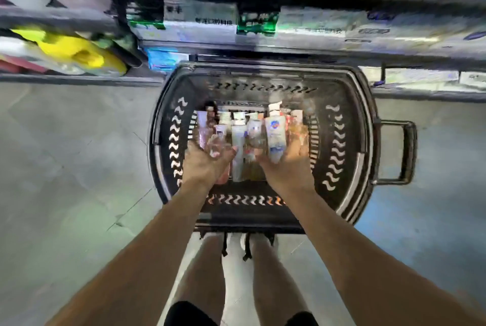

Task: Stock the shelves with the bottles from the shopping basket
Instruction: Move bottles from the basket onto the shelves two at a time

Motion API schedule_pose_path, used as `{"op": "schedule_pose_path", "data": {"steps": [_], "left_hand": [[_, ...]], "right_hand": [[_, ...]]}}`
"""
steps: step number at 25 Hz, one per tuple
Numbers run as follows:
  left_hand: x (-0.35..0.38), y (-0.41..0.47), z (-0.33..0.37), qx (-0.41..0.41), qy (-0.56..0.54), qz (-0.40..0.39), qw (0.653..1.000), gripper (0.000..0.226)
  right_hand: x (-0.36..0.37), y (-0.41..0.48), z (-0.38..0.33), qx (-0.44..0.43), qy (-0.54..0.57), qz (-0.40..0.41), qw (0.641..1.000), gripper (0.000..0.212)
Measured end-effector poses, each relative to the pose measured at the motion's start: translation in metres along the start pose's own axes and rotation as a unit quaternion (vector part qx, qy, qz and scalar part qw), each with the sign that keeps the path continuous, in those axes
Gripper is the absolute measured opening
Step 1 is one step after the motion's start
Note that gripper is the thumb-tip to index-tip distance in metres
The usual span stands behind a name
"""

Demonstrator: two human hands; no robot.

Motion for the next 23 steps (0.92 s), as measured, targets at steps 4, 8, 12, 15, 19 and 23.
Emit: {"op": "schedule_pose_path", "data": {"steps": [4,8,12,15,19,23], "left_hand": [[0.036,0.038,-0.016,-0.053,-0.019,-0.014,0.998,0.11],[0.062,0.074,-0.031,-0.059,0.097,0.02,0.993,0.134],[0.08,0.09,-0.038,-0.001,0.145,0.093,0.985,0.119],[0.092,0.09,-0.038,-0.007,0.15,0.083,0.985,0.102],[0.097,0.098,-0.047,-0.023,0.127,0.1,0.987,0.096],[0.101,0.09,-0.044,-0.013,0.043,0.007,0.999,0.067]], "right_hand": [[0.073,0.065,0.031,0.037,-0.018,-0.041,0.998,0.11],[0.119,0.106,0.045,0.045,-0.054,-0.03,0.997,0.116],[0.144,0.123,0.05,0.036,-0.113,0.014,0.993,0.111],[0.154,0.129,0.052,0.057,-0.154,0.025,0.986,0.109],[0.152,0.129,0.047,0.076,-0.155,0.053,0.984,0.101],[0.15,0.123,0.05,0.079,-0.079,0.035,0.993,0.096]]}}
Point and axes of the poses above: each hand's wrist, its own y-axis towards the middle knuckle, its own x-axis out of the palm, z = x × y, the point moved 7 cm from there along y, towards the middle knuckle, and after that the axes turned 4 degrees about x, right-handed, at the moved point
